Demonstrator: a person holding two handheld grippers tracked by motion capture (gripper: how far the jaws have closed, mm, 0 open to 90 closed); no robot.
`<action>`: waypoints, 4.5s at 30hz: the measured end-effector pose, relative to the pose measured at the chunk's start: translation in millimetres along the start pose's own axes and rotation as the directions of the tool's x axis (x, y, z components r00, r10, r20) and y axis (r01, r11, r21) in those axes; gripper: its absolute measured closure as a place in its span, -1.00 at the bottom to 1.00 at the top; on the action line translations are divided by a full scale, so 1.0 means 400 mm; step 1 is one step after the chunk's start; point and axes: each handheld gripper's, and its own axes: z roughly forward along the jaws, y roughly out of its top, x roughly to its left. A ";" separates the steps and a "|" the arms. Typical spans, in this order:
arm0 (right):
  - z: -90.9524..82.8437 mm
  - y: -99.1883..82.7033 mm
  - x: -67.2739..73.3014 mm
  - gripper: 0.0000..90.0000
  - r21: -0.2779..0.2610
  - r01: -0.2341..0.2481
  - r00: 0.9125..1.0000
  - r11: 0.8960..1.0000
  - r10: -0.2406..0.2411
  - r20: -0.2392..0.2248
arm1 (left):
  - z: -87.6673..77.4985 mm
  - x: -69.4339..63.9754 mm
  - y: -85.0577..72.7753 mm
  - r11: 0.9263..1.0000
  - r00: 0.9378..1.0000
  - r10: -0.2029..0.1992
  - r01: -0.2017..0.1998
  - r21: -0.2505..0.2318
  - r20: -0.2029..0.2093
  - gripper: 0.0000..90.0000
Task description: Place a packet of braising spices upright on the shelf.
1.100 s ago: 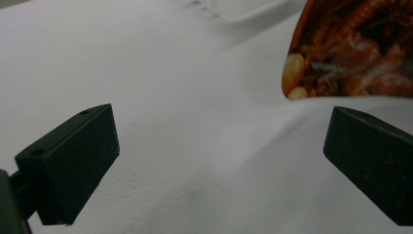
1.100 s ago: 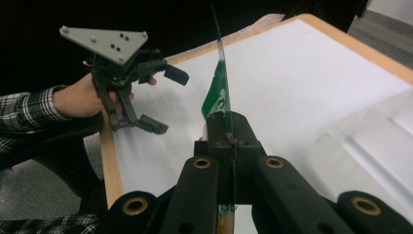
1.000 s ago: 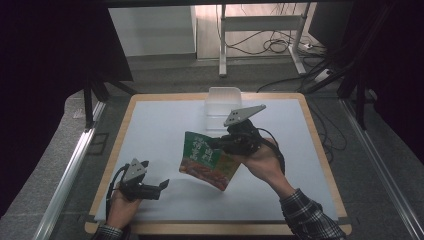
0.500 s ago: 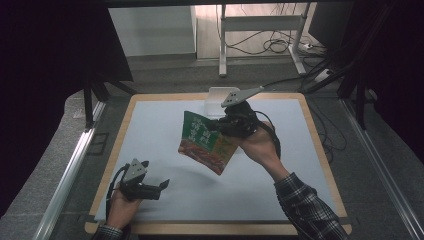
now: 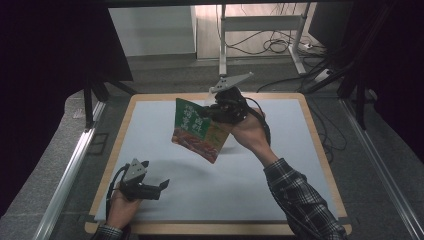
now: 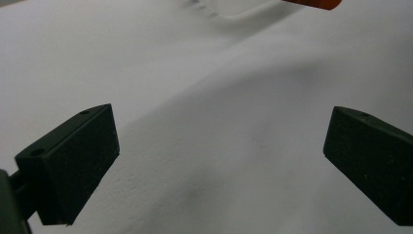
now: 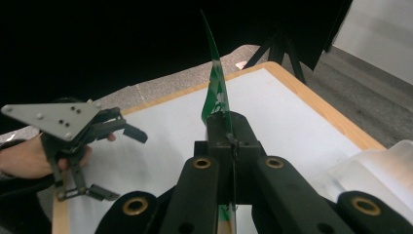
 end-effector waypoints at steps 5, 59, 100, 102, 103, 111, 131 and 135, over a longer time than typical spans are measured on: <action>0.016 0.021 -0.013 0.99 -0.007 0.002 1.000 1.000 -0.002 0.006 | 0.000 0.000 0.000 1.000 1.000 0.001 -0.001 0.000 0.000 -1.00; 0.003 0.014 -0.203 0.98 0.041 -0.068 0.982 0.997 0.060 0.177 | 0.001 -0.004 0.000 1.000 1.000 0.009 -0.009 0.004 0.001 -1.00; 0.069 -0.040 -0.257 0.82 0.172 -0.124 0.974 0.977 0.087 0.210 | -0.003 -0.004 0.002 1.000 1.000 0.008 -0.008 -0.004 -0.005 -1.00; 0.069 -0.043 -0.258 0.70 0.170 -0.119 0.972 0.978 0.080 0.220 | -0.003 -0.003 0.002 1.000 1.000 0.007 -0.007 -0.005 -0.006 -1.00; 0.068 -0.044 -0.259 0.66 0.166 -0.121 0.972 0.979 0.083 0.219 | -0.004 -0.004 0.002 1.000 1.000 0.006 -0.006 -0.005 -0.005 -1.00; 0.054 -0.044 -0.259 0.35 0.134 -0.116 0.968 0.984 0.082 0.236 | -0.005 -0.004 0.006 1.000 1.000 -0.016 0.016 0.007 0.014 -1.00; 0.027 -0.038 -0.250 -0.44 0.105 -0.074 0.963 0.992 0.043 0.268 | -0.004 -0.014 0.005 1.000 0.999 0.017 -0.016 -0.020 0.033 -1.00; 0.017 -0.038 -0.247 -0.53 0.095 -0.069 0.965 0.993 0.042 0.260 | -0.003 -0.014 0.004 1.000 0.999 0.019 -0.018 -0.018 0.031 -0.98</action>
